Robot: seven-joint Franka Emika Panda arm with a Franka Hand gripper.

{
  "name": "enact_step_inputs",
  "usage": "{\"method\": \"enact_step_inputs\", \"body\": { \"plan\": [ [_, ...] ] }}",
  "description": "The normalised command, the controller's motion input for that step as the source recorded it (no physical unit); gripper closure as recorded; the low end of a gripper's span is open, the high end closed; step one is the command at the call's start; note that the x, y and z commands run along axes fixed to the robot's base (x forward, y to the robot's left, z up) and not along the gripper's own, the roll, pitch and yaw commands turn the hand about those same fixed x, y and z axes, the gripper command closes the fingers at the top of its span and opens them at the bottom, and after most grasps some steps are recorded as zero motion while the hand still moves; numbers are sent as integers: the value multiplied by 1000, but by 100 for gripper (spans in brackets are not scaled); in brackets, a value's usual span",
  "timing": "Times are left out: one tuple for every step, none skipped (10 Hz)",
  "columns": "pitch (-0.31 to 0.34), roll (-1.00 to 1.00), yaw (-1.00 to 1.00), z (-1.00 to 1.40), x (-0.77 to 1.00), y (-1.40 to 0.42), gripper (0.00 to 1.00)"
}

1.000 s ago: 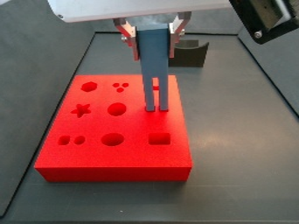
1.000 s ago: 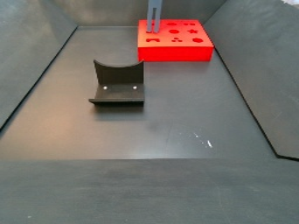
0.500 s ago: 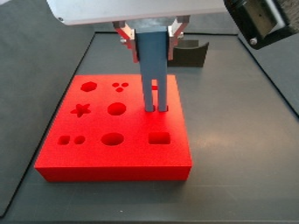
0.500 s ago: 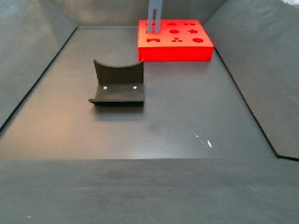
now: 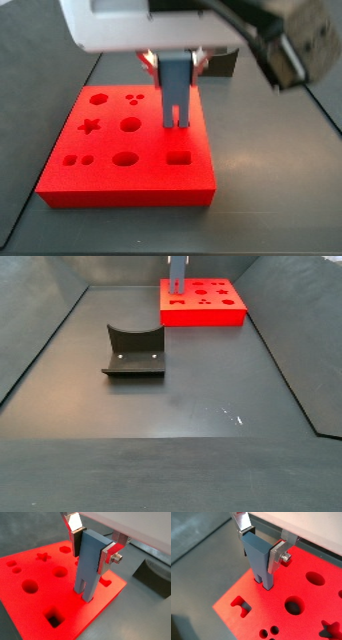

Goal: Insert the double-square object.

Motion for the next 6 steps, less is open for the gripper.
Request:
{"method": "enact_step_inputs", "body": {
  "plan": [
    [323,0,-89,-589,411,-117,100],
    [164,-90,0,-211,97,0,100],
    [21,-87,0,-34,0,20,100],
    [0,-11,0,0,0,0,100],
    [-3,-31,0,-29,0,0,100],
    [0,-7,0,0,0,0,100]
  ]
}}
